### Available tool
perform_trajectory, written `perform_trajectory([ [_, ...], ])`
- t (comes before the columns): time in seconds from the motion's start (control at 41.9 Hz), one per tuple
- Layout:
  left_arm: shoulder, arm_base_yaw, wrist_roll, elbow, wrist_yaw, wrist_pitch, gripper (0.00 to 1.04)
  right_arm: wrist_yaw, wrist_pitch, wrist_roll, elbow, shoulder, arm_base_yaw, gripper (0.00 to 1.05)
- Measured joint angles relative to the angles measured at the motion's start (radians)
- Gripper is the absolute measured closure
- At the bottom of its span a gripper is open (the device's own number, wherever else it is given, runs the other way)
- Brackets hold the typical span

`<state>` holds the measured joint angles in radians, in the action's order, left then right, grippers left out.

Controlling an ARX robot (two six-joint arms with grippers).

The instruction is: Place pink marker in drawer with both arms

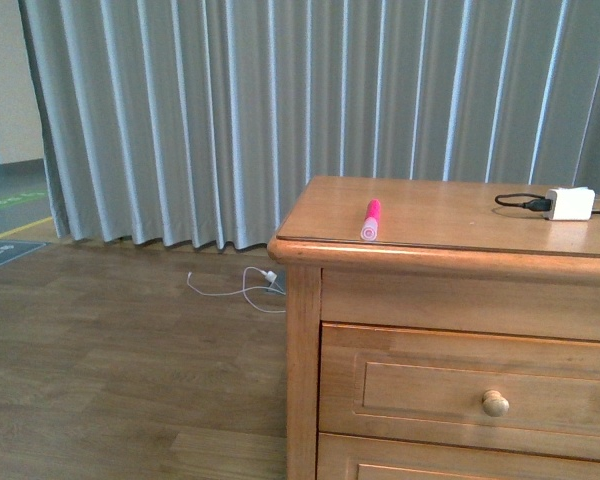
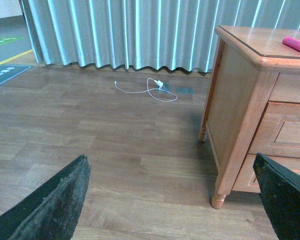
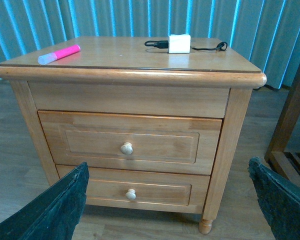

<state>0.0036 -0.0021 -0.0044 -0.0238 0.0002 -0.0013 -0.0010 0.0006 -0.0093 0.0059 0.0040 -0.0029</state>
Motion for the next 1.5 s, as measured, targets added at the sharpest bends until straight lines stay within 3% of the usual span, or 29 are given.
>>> perform_trajectory([
  [1.505, 0.0, 0.0, 0.0, 0.0, 0.0, 0.0, 0.06, 0.0, 0.0, 0.0, 0.0, 0.0, 0.0, 0.09],
])
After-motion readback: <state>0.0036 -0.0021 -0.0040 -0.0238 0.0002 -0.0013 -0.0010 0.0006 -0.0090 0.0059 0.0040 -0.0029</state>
